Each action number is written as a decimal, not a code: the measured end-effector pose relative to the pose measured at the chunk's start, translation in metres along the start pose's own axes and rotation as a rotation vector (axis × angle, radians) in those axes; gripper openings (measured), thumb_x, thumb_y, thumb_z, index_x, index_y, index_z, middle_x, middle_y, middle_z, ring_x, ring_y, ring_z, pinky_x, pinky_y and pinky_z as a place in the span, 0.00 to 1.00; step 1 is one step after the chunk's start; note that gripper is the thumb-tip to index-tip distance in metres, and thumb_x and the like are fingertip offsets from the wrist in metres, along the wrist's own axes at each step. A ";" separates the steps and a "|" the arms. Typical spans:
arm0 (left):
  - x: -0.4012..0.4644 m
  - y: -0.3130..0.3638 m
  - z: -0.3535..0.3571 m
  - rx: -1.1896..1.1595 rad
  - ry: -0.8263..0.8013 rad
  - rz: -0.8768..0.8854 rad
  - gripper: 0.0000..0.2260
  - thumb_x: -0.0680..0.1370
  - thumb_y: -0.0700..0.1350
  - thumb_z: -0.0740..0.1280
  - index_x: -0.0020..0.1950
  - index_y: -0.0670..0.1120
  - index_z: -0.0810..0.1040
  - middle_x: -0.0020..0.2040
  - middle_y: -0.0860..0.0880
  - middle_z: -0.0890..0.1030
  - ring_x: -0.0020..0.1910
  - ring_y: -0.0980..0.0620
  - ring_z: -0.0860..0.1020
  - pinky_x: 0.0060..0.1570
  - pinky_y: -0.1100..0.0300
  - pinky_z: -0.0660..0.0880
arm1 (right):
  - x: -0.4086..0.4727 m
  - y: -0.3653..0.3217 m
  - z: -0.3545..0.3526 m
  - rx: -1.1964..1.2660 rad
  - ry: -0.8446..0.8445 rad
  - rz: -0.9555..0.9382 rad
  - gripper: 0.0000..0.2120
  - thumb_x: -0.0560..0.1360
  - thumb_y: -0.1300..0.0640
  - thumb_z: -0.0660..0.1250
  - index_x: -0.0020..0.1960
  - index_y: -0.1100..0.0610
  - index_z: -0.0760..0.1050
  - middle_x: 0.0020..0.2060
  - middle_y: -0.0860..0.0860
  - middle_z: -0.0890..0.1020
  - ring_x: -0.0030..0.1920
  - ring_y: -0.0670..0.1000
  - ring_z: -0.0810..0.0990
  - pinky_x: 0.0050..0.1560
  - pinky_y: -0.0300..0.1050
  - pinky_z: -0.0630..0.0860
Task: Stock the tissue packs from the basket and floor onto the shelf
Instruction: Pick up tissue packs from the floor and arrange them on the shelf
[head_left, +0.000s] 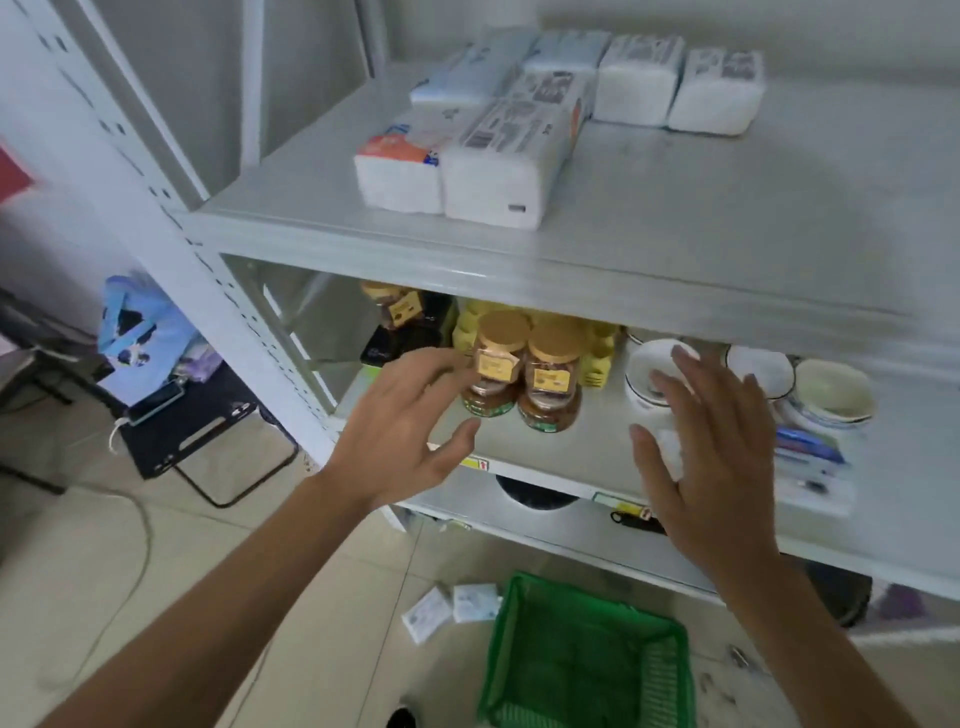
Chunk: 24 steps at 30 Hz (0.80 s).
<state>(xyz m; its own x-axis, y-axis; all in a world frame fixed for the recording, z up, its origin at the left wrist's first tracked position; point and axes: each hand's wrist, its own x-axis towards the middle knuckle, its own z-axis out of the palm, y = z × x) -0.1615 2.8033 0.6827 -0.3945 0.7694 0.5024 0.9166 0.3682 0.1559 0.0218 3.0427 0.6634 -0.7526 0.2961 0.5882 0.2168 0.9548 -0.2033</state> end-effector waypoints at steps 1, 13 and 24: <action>-0.017 -0.013 0.004 0.001 -0.050 -0.035 0.18 0.76 0.46 0.73 0.62 0.38 0.83 0.61 0.38 0.81 0.61 0.39 0.79 0.59 0.46 0.76 | -0.012 -0.011 0.015 0.006 -0.081 0.004 0.22 0.78 0.53 0.68 0.68 0.64 0.78 0.72 0.62 0.75 0.73 0.66 0.72 0.74 0.67 0.64; -0.258 -0.138 0.082 -0.010 -0.501 -0.482 0.26 0.78 0.60 0.63 0.72 0.48 0.75 0.69 0.46 0.78 0.70 0.44 0.75 0.70 0.48 0.69 | -0.130 -0.157 0.207 0.019 -0.771 0.045 0.31 0.79 0.38 0.63 0.76 0.55 0.69 0.72 0.55 0.76 0.71 0.59 0.75 0.71 0.59 0.71; -0.408 -0.174 0.296 -0.094 -0.755 -0.655 0.28 0.80 0.60 0.62 0.77 0.49 0.69 0.74 0.47 0.73 0.75 0.45 0.69 0.74 0.48 0.64 | -0.269 -0.140 0.439 -0.009 -1.130 -0.054 0.36 0.77 0.29 0.54 0.74 0.53 0.67 0.70 0.53 0.76 0.66 0.56 0.77 0.66 0.56 0.75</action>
<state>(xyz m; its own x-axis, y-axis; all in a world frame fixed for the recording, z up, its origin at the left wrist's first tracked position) -0.1789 2.5794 0.1990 -0.7312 0.5718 -0.3720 0.4928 0.8199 0.2914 -0.0793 2.8181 0.1897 -0.8906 0.0662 -0.4500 0.1680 0.9672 -0.1903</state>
